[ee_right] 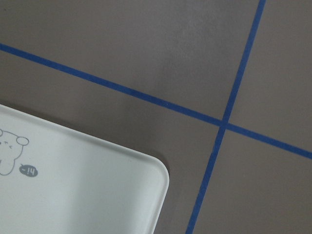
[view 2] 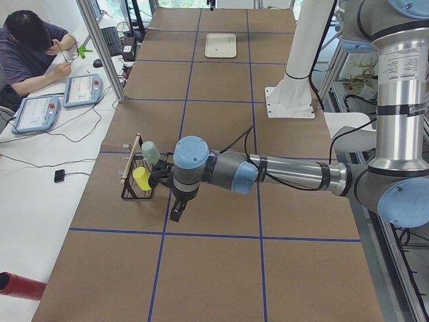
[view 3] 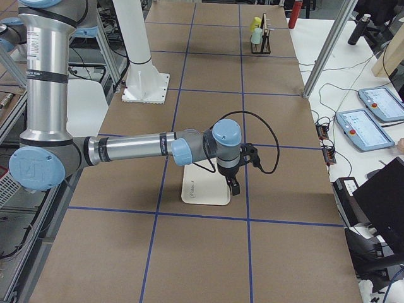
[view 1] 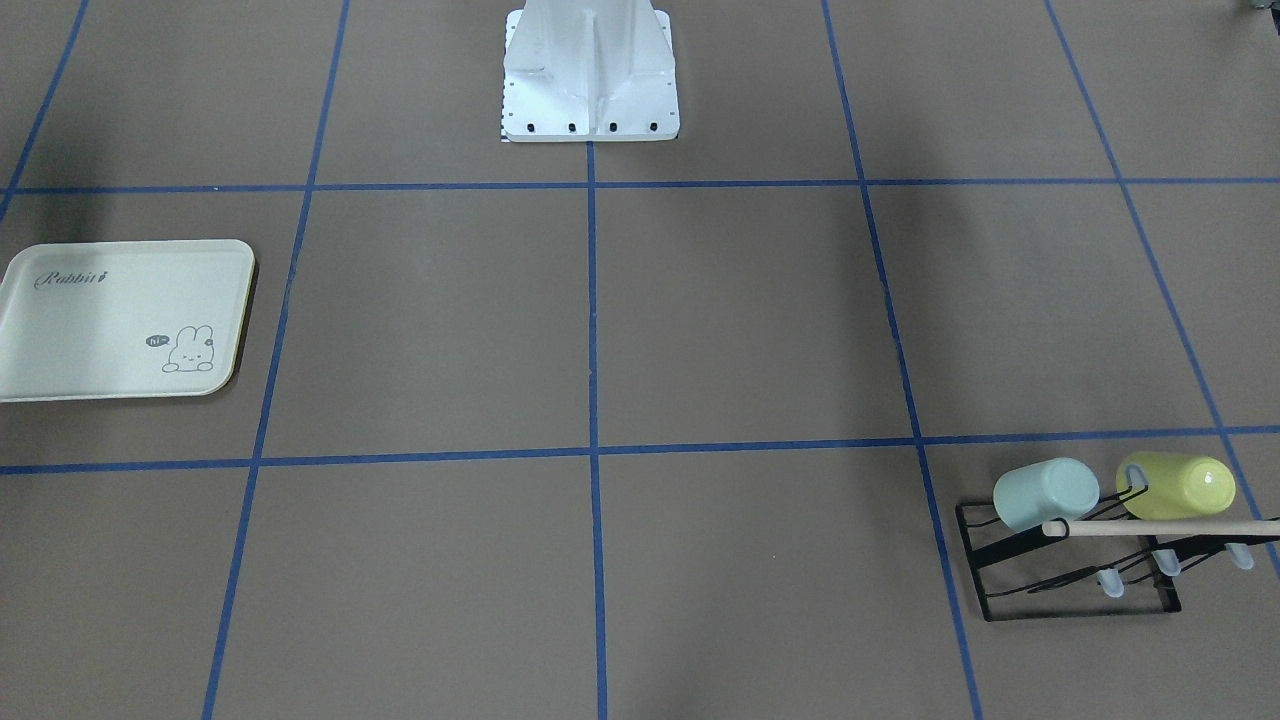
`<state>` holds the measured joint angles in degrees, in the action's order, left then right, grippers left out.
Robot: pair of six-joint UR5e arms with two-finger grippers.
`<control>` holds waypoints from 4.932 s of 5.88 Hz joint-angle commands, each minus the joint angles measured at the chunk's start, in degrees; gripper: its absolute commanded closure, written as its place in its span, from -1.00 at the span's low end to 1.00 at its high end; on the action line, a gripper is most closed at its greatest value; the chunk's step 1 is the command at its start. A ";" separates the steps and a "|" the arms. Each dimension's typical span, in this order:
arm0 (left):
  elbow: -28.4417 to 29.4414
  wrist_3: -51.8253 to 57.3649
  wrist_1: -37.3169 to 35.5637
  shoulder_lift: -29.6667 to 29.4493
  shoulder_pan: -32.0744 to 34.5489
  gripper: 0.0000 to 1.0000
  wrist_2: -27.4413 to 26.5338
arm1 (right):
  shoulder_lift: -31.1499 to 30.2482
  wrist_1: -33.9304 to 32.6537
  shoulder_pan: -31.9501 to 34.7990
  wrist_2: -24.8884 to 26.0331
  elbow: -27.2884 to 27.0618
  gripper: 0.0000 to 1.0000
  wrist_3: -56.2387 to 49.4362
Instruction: Left arm grabs green cup and hands to right arm on tray
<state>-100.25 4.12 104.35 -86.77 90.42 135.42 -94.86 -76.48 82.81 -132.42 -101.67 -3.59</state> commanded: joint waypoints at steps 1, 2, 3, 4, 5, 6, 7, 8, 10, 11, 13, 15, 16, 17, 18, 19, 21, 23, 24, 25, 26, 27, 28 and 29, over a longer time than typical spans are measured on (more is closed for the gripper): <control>5.90 0.01 7.87 -7.05 -0.16 -1.00 0.28 | 0.63 8.96 -0.02 0.06 2.16 -1.00 0.16; 9.08 -1.38 7.80 -11.18 -0.51 -1.00 0.28 | 1.68 9.85 -0.02 0.50 3.74 -1.00 0.77; 12.15 -3.22 7.80 -15.92 -1.56 -1.00 0.28 | 1.95 15.78 -0.02 1.37 6.28 -1.00 1.21; 12.88 -3.41 9.36 -17.97 -3.74 -1.00 0.20 | 2.13 20.01 -0.02 1.38 9.44 -1.00 1.22; 12.80 -8.03 11.47 -18.25 -7.85 -1.00 -0.07 | 2.04 20.40 -0.02 1.47 9.91 -1.00 1.31; 12.71 -11.64 11.66 -20.61 -13.72 -1.00 -0.15 | 2.04 20.32 -0.02 1.47 10.00 -1.00 1.39; 12.54 -18.38 11.66 -22.46 -15.96 -1.00 -0.16 | 2.04 20.41 -0.02 1.38 10.09 -1.00 3.40; 12.71 -23.32 11.49 -24.04 -18.33 -1.00 -0.33 | 2.04 20.49 -0.02 1.38 10.00 -1.00 4.37; 12.89 -32.20 11.40 -26.16 -23.50 -1.00 -9.92 | 2.04 20.50 -0.02 1.38 10.00 -1.00 4.47; 13.50 -32.59 11.40 -26.17 -26.06 -1.00 -13.57 | 2.04 20.50 -0.02 1.38 10.00 -1.00 4.47; 15.69 -32.51 11.49 -26.60 -26.79 -1.00 -14.74 | 2.13 20.50 -0.02 1.38 10.00 -1.00 4.38; 21.03 -32.33 11.66 -30.28 -26.79 -1.00 -14.75 | 2.13 20.50 -0.02 1.38 10.00 -1.00 4.38; 22.45 -32.16 12.36 -30.65 -26.88 -1.00 -14.75 | 2.13 20.50 -0.02 1.38 10.00 -1.00 4.38; 23.77 -32.16 14.46 -30.74 -26.88 -1.00 -14.75 | 2.13 20.50 -0.02 1.38 10.00 -1.00 4.38; 24.13 -32.07 14.56 -30.74 -27.05 -0.99 -14.75 | 2.13 20.50 -0.02 1.38 10.00 -1.00 4.38; 24.14 -32.07 14.56 -30.74 -27.14 -0.86 -14.75 | 2.13 20.50 -0.02 1.38 10.00 -1.00 4.47; 23.88 -32.07 14.48 -30.48 -27.32 -0.70 -14.75 | 2.13 20.50 -0.02 1.38 10.00 -1.00 4.47; 23.00 -32.07 14.30 -29.95 -27.23 0.34 -14.75 | 2.04 20.50 -0.02 1.29 10.00 -1.00 4.47; 20.91 -32.07 13.95 -29.77 -26.71 0.88 -14.48 | 2.13 20.50 -0.02 1.29 10.00 -1.00 4.47; 18.10 -32.16 13.51 -28.64 -26.27 1.00 -14.39 | 2.04 20.50 -0.02 1.29 10.00 -1.00 4.47; 14.51 -32.24 13.42 -26.98 -25.05 1.00 -13.96 | 2.04 20.50 -0.02 1.29 9.91 -1.00 4.56; 9.86 -32.24 11.94 -24.09 -22.86 1.00 -13.95 | 2.04 20.50 -0.02 1.29 9.83 -1.00 4.56; 3.81 -32.24 8.01 -22.23 -20.84 1.00 -13.95 | 2.04 20.58 -0.02 1.20 9.65 -1.00 4.56; -1.65 -33.03 3.80 -21.52 -20.38 1.00 -14.22 | 2.04 20.50 -0.02 1.20 9.56 -1.00 4.56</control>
<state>-96.62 -28.40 111.87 -109.38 69.14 121.37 -92.81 -55.94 82.79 -131.20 -92.00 0.96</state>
